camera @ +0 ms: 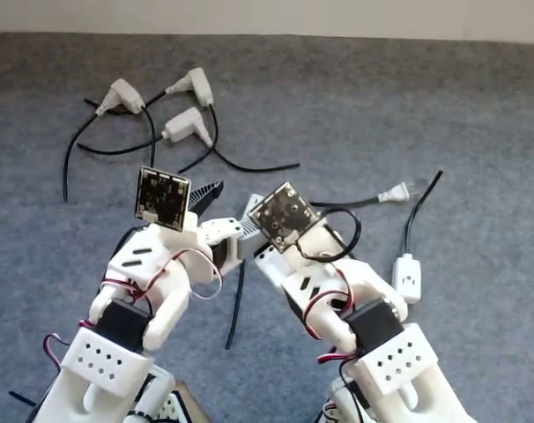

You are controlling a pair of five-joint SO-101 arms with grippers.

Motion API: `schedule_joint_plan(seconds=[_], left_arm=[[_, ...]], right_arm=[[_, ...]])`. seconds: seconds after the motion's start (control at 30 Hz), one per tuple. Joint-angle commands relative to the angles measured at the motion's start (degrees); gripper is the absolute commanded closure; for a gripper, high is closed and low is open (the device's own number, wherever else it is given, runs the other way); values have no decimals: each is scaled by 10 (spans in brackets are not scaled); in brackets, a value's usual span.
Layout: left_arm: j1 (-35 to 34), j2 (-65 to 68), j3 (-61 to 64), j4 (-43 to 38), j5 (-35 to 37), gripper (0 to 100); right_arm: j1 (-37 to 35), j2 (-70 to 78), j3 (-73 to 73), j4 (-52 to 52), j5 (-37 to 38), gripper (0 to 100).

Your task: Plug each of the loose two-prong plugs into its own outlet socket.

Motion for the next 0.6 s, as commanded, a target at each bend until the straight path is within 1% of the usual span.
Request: schedule_joint_plan(seconds=[0.0,0.1,0.33,0.43,0.57], left_arm=[[-16,5,1,-3,-5,638],[-34,5,1,-3,-5,638],[-36,5,4,-14,-5,638],[-36,6,22,-40,-8,638],[-34,6,36,-61,-37,639]], right_arm=[[-2,-9,-68,22,-5,991],[-2,-9,-91,47,-5,991],[-1,-10,-147,110,-5,991],[-1,-44,-154,124,-4,991],[-1,-123,-153,133,-3,991]])
